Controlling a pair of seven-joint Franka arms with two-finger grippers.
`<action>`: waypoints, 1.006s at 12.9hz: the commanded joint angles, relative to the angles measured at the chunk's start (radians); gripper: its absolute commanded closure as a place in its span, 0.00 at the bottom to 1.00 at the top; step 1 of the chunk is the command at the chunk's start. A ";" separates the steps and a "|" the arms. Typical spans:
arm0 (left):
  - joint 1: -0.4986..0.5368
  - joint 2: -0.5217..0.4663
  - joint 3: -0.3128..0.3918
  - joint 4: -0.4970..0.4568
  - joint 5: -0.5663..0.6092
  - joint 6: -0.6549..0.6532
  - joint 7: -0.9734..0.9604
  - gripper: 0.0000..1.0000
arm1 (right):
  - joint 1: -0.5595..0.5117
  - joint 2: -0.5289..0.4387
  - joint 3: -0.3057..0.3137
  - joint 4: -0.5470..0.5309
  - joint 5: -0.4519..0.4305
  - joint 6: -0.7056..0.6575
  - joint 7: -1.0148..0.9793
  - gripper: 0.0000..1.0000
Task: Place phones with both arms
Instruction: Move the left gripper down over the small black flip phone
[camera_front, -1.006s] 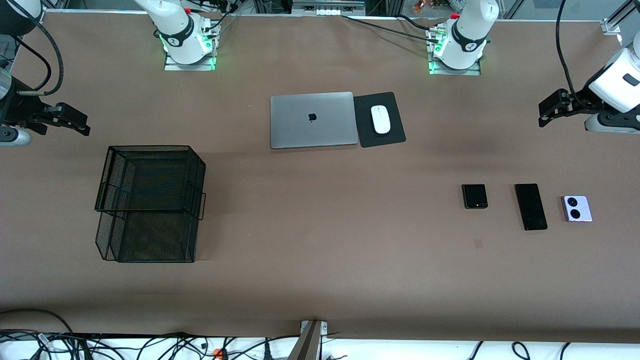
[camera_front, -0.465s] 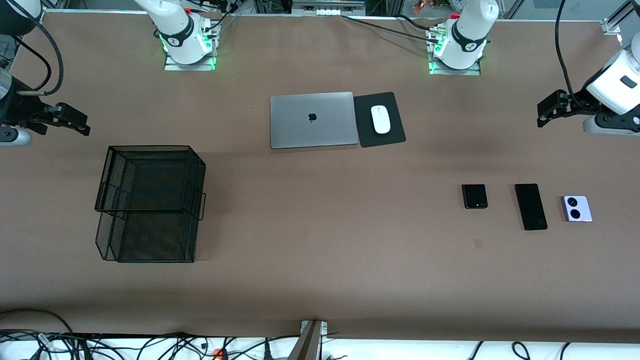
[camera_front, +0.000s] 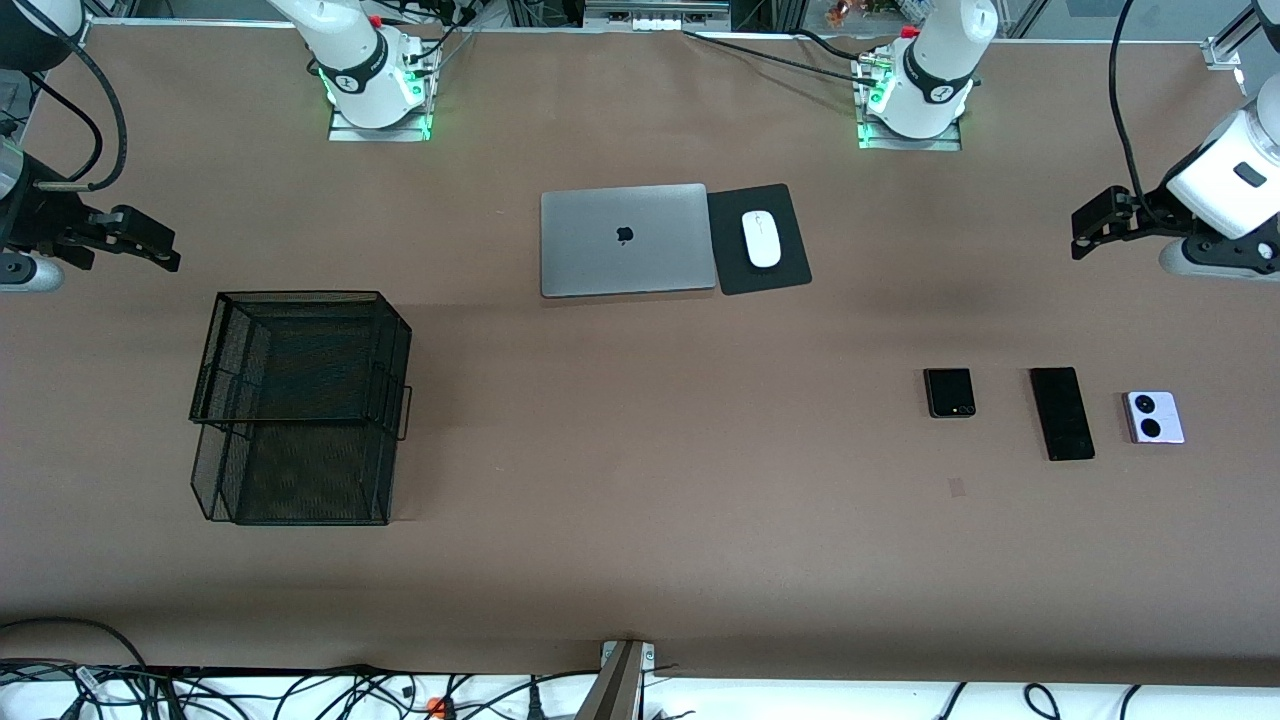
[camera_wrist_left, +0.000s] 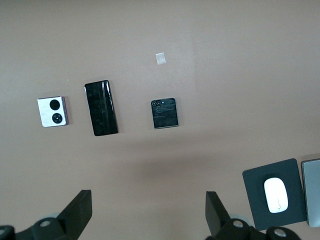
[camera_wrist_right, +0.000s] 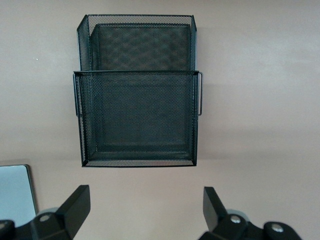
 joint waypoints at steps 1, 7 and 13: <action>0.001 0.078 0.000 0.054 0.012 -0.060 0.009 0.00 | -0.005 0.001 0.004 0.008 0.019 -0.002 -0.008 0.00; 0.016 0.352 0.000 -0.056 0.004 0.237 0.018 0.00 | -0.005 0.001 0.004 0.008 0.019 -0.002 -0.008 0.00; 0.059 0.443 0.003 -0.329 0.006 0.745 0.006 0.00 | -0.005 0.001 0.004 0.008 0.019 -0.002 -0.008 0.00</action>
